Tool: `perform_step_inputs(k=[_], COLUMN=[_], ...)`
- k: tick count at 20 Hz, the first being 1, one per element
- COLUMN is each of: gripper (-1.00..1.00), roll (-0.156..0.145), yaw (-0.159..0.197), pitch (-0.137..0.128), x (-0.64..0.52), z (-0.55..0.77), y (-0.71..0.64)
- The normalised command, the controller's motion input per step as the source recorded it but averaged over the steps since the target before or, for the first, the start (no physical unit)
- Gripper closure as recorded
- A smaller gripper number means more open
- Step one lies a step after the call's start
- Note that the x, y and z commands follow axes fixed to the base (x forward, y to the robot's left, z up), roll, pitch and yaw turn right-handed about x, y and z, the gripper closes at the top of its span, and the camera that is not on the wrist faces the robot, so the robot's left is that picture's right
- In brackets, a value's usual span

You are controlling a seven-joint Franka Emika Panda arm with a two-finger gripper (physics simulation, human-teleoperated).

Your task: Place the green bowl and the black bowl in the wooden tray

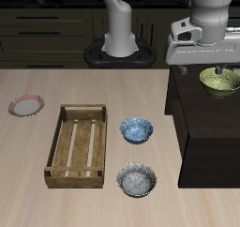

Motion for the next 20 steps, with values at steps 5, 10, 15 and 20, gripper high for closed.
perform_step_inputs(k=[5,10,15,20], gripper=[1.00,1.00,1.00,1.00], roll=[0.064,0.048,0.019,0.029], yaw=[0.014,0.012,-0.016,-0.004], pitch=[0.016,-0.011,-0.011,-0.018], x=[-0.16,-0.17,-0.08,-0.06], z=[-0.20,-0.10,0.01,0.07], y=[0.04,0.02,0.01,0.02])
